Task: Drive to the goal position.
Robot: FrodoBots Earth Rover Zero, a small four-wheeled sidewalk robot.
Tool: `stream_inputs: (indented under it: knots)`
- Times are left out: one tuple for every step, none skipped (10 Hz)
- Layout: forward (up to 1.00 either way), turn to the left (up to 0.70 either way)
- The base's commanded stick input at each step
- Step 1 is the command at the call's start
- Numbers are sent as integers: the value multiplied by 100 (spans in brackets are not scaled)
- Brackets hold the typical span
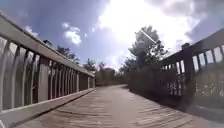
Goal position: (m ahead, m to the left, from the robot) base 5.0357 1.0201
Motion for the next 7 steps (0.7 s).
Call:
stream_inputs:
  knots:
    - [70, 0]
    - [70, 0]
    - [70, 0]
    - [70, 0]
    - [70, 0]
    - [70, 0]
    - [70, 0]
